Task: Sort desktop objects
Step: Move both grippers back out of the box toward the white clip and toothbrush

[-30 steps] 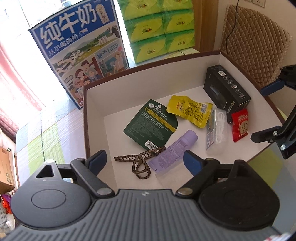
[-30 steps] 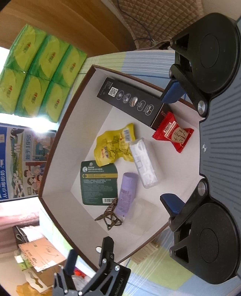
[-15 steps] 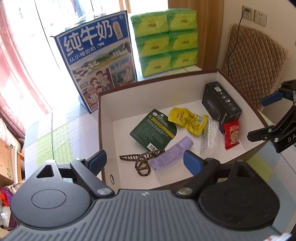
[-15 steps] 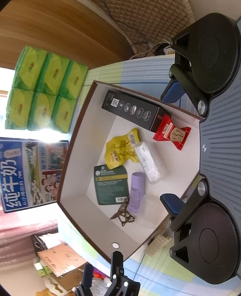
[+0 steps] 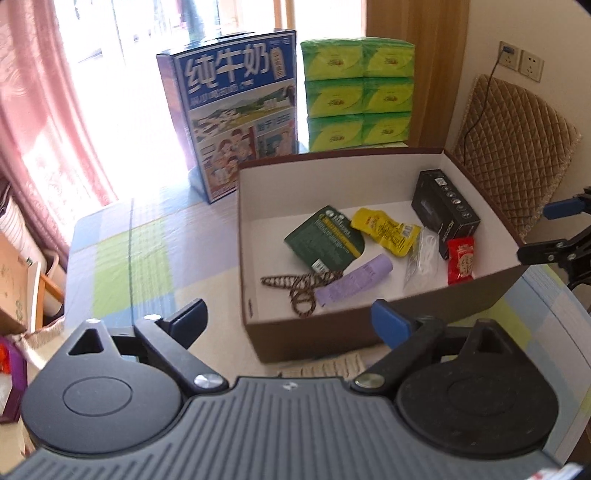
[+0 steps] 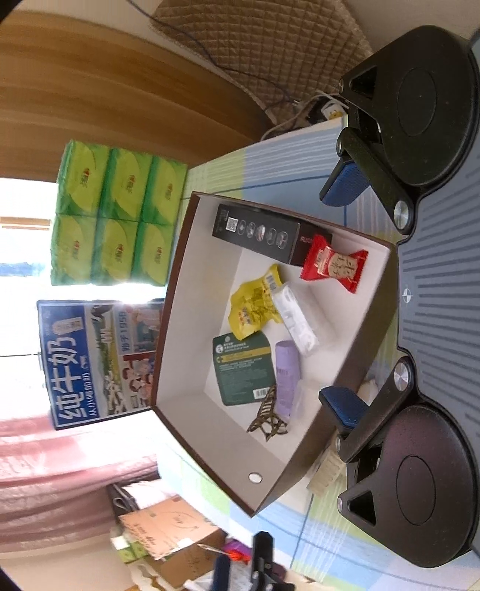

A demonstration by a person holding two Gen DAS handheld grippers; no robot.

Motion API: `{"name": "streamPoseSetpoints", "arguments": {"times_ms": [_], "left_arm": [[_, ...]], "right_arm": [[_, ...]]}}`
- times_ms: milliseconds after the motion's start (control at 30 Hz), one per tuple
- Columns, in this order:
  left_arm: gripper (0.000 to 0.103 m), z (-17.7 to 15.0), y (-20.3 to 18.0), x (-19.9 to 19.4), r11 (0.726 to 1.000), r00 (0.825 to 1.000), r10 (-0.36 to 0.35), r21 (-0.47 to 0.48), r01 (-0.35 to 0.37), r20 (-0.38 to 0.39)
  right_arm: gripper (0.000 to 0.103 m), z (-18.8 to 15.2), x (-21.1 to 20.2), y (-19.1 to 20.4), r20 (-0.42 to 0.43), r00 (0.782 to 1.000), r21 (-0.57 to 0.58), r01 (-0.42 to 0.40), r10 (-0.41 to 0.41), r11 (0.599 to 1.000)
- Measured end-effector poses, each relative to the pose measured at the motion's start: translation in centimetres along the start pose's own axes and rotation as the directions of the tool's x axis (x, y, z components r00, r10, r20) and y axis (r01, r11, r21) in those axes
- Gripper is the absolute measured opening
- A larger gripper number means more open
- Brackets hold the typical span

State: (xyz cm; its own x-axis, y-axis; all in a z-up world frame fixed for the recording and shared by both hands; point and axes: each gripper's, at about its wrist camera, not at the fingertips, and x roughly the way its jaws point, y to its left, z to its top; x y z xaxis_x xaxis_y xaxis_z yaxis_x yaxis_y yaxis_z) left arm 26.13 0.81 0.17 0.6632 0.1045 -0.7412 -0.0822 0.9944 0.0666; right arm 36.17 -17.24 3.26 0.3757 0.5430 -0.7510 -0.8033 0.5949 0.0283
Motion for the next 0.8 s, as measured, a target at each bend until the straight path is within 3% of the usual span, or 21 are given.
{"name": "streamPoseSetpoints", "arguments": {"times_ms": [400, 800], "left_arm": [[0.095, -5.4, 0.1, -2.1, 0.995, 0.997, 0.039, -0.094, -0.045, -0.061], [0.095, -7.5, -1.0, -3.3, 0.988, 0.997, 0.022, -0.153, -0.034, -0.075]], "right_arm": [[0.101, -4.0, -2.2, 3.6, 0.031, 0.999, 0.082, -0.027, 0.025, 0.996], [0.101, -6.4, -2.4, 5.4, -0.013, 0.998, 0.170, -0.063, 0.066, 0.983]]}}
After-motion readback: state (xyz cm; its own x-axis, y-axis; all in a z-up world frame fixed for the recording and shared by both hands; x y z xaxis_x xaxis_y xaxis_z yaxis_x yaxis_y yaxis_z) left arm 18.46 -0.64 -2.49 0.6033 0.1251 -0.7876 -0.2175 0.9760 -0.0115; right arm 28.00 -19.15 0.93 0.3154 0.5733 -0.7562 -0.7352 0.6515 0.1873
